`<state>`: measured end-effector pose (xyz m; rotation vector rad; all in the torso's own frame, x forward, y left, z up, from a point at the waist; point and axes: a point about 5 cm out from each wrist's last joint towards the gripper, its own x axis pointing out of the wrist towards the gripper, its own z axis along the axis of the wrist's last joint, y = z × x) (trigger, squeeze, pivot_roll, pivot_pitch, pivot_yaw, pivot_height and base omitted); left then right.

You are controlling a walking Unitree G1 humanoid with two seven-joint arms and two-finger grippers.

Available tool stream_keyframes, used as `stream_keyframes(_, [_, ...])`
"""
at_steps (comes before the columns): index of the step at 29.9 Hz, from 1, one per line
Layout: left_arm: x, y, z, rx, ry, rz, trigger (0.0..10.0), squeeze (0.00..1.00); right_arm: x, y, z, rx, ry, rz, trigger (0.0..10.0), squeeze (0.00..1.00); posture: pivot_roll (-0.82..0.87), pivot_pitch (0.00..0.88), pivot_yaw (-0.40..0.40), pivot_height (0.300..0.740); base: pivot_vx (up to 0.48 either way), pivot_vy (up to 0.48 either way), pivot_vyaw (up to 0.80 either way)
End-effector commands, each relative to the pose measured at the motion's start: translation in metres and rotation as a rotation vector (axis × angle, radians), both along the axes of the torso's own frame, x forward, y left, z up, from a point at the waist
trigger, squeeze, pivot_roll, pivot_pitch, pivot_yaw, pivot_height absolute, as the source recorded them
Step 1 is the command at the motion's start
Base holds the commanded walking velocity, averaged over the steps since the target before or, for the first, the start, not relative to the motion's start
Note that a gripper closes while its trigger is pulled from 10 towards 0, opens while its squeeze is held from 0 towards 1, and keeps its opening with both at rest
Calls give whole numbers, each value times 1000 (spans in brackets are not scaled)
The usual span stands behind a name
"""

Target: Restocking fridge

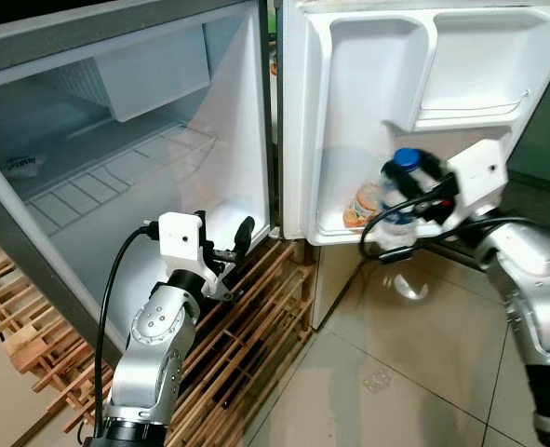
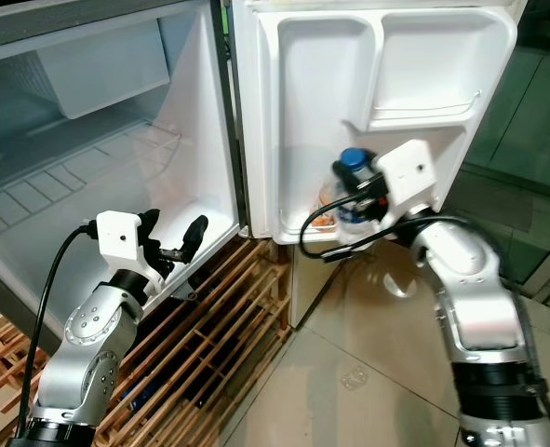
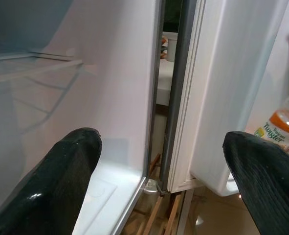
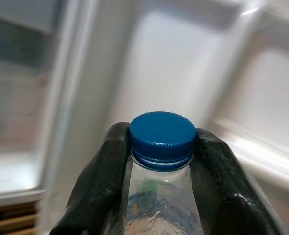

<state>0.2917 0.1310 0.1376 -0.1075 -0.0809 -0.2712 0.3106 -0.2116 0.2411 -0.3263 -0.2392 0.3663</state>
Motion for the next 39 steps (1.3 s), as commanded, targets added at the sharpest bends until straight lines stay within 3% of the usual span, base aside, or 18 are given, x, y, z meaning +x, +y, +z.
stream_keyframes(1, [2, -2, -1, 10, 10, -17, 10000, 0, -1, -6, 27, 28, -130, -46, 0, 0, -196, 0, 101, 740, 0, 0, 0])
stream_keyframes(5, [3, -3, -1, 11, 10, -22, 10000, 0, 5, -14, 35, 102, -163, -112, 0, 0, -197, 0, 102, 740, 0, 0, 0])
stream_keyframes(22, [2, -3, -2, 6, 13, -10, 10000, 0, 20, -8, 28, 214, -166, -137, 0, 0, -186, 0, 89, 740, 0, 0, 0])
stream_keyframes(26, [2, -3, -1, 5, 11, -13, 10000, 0, 26, 5, 46, 246, -270, -137, 0, 0, -181, 0, 90, 740, 0, 0, 0])
stream_keyframes(30, [3, -2, -1, 8, 8, -7, 10000, 0, 32, 19, 57, 266, -310, -85, 0, 0, -176, 0, 87, 740, 0, 0, 0])
stream_keyframes(35, [1, -1, -1, 12, 7, 0, 10000, 0, 45, 36, 59, 339, -286, -19, 0, 0, -158, 0, 78, 740, 0, 0, 0])
stream_keyframes(39, [-3, 3, -1, 28, 5, 18, 10000, 0, 58, 53, 47, 366, -228, 28, 0, 0, -128, 0, 67, 740, 0, 0, 0])
